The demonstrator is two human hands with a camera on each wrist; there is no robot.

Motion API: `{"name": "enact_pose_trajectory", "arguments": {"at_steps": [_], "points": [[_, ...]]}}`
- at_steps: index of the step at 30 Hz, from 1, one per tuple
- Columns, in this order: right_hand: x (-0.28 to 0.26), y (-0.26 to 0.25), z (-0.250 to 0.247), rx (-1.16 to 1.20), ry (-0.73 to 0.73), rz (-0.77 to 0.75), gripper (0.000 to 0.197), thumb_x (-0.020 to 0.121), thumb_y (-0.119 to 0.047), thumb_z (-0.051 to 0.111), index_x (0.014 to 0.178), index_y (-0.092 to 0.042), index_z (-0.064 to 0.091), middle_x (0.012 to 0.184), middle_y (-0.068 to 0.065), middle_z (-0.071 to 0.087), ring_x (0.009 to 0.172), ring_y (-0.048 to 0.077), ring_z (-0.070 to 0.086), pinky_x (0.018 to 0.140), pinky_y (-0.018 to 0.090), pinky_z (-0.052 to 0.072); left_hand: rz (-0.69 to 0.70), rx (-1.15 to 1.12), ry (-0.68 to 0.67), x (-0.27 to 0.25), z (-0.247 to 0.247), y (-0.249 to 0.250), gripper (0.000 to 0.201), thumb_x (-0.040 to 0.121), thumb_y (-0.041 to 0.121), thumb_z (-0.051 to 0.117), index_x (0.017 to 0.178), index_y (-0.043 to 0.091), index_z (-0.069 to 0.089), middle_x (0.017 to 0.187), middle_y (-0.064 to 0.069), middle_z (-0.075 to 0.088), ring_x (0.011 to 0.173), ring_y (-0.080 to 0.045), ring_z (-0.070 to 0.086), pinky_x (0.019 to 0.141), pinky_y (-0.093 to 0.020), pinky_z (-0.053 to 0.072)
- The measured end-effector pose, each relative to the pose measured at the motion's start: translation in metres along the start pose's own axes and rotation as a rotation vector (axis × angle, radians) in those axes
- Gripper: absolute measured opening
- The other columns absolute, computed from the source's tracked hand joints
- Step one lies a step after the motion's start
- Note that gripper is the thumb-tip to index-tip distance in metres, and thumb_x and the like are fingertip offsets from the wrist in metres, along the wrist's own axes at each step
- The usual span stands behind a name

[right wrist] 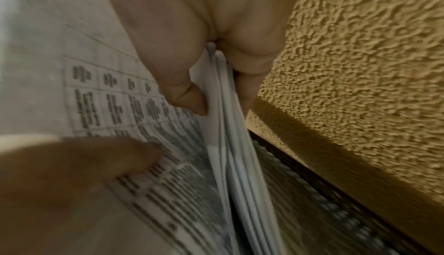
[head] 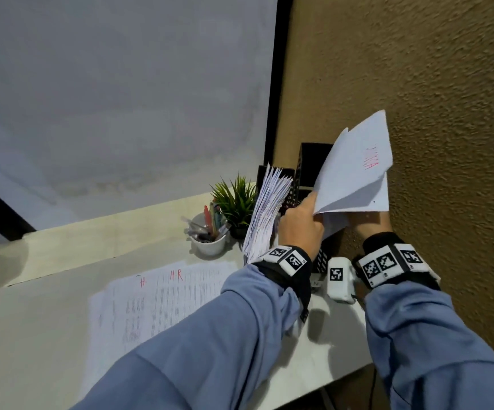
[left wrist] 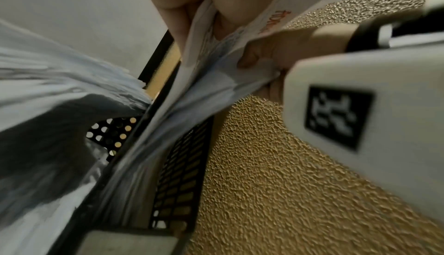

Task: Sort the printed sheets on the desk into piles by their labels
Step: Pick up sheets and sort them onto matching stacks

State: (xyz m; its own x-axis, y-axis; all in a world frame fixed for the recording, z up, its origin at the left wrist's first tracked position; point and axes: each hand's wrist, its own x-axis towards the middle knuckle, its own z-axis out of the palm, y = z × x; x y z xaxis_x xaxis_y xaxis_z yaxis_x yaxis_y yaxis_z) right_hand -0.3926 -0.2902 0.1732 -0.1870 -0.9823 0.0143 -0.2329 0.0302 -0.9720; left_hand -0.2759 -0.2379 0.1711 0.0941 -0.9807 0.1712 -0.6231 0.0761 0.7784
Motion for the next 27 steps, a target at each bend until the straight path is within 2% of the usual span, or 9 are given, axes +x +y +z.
{"name": "enact_pose_trajectory", "arguments": {"at_steps": [2, 6, 9, 11, 14, 17, 21, 24, 27], "points": [[-0.006, -0.017, -0.003, -0.139, 0.020, -0.012, 0.008, 0.085, -0.020, 0.055, 0.085, -0.012, 0.052, 0.086, 0.010, 0.056, 0.095, 0.024, 0.055, 0.083, 0.031, 0.042, -0.025, -0.033, -0.004, 0.000, 0.008, 0.001, 0.062, 0.074, -0.001, 0.044, 0.131, 0.022, 0.051, 0.099, -0.022, 0.067, 0.089, -0.041, 0.060, 0.080, -0.046, 0.052], [-0.006, -0.033, -0.007, -0.284, 0.059, -0.263, 0.009, 0.084, -0.001, 0.052, 0.077, -0.004, 0.055, 0.076, 0.013, 0.059, 0.073, 0.017, 0.050, 0.058, 0.025, 0.034, -0.124, -0.065, 0.015, 0.006, 0.022, -0.009, 0.061, 0.079, -0.005, 0.045, 0.135, 0.021, 0.047, 0.103, -0.020, 0.065, 0.091, -0.038, 0.060, 0.078, -0.040, 0.049], [-0.010, -0.027, -0.003, -0.320, 0.093, -0.276, 0.004, 0.076, -0.006, 0.053, 0.078, -0.002, 0.055, 0.073, 0.015, 0.062, 0.066, 0.025, 0.053, 0.058, 0.029, 0.038, -0.182, -0.038, -0.104, 0.007, 0.031, -0.024, 0.064, 0.087, 0.004, 0.047, 0.146, 0.018, 0.030, 0.117, -0.021, 0.061, 0.103, -0.038, 0.058, 0.084, -0.038, 0.046], [-0.015, -0.017, 0.003, -0.412, 0.093, -0.247, 0.010, 0.078, -0.005, 0.054, 0.087, -0.003, 0.055, 0.082, 0.020, 0.064, 0.070, 0.029, 0.055, 0.058, 0.030, 0.038, -0.193, 0.019, -0.226, 0.005, 0.035, -0.033, 0.068, 0.089, 0.011, 0.050, 0.149, 0.015, 0.020, 0.124, -0.023, 0.057, 0.110, -0.039, 0.056, 0.088, -0.040, 0.045], [-0.022, 0.008, 0.015, -0.562, -0.030, -0.080, 0.022, 0.082, -0.003, 0.055, 0.104, 0.000, 0.057, 0.104, 0.024, 0.064, 0.084, 0.031, 0.059, 0.069, 0.030, 0.043, -0.178, 0.113, -0.332, 0.000, 0.036, -0.044, 0.056, 0.088, 0.005, 0.048, 0.141, 0.009, 0.032, 0.121, -0.024, 0.058, 0.110, -0.040, 0.056, 0.087, -0.042, 0.046], [-0.027, 0.018, 0.019, -0.640, -0.093, 0.038, 0.017, 0.081, 0.004, 0.051, 0.091, 0.015, 0.060, 0.101, 0.029, 0.063, 0.077, 0.028, 0.053, 0.067, 0.027, 0.036, -0.168, 0.177, -0.372, -0.001, 0.034, -0.052, 0.050, 0.087, -0.002, 0.044, 0.135, 0.009, 0.038, 0.116, -0.023, 0.060, 0.105, -0.039, 0.058, 0.087, -0.045, 0.048], [-0.020, 0.009, 0.016, -0.595, -0.028, 0.048, 0.014, 0.080, 0.006, 0.050, 0.085, 0.012, 0.061, 0.100, 0.031, 0.064, 0.079, 0.027, 0.057, 0.066, 0.025, 0.035, -0.151, 0.225, -0.407, 0.000, 0.032, -0.055, 0.054, 0.087, -0.005, 0.042, 0.139, 0.008, 0.032, 0.113, -0.024, 0.060, 0.104, -0.040, 0.058, 0.085, -0.045, 0.047], [-0.018, -0.010, 0.015, -0.551, 0.015, -0.038, 0.044, 0.079, 0.009, 0.046, 0.121, 0.005, 0.056, 0.117, 0.022, 0.062, 0.101, 0.032, 0.061, 0.072, 0.023, 0.041, -0.168, 0.236, -0.415, -0.003, 0.033, -0.051, 0.063, 0.090, -0.002, 0.043, 0.147, 0.007, 0.017, 0.117, -0.024, 0.058, 0.107, -0.039, 0.058, 0.086, -0.044, 0.046], [-0.019, -0.027, 0.010, -0.539, 0.028, -0.088, 0.066, 0.082, 0.011, 0.042, 0.144, -0.009, 0.035, 0.131, 0.014, 0.056, 0.109, 0.031, 0.059, 0.084, 0.026, 0.044, -0.143, 0.153, -0.239, -0.006, 0.034, -0.042, 0.062, 0.089, 0.006, 0.047, 0.145, 0.007, 0.020, 0.120, -0.020, 0.057, 0.105, -0.036, 0.058, 0.086, -0.042, 0.047]]}}
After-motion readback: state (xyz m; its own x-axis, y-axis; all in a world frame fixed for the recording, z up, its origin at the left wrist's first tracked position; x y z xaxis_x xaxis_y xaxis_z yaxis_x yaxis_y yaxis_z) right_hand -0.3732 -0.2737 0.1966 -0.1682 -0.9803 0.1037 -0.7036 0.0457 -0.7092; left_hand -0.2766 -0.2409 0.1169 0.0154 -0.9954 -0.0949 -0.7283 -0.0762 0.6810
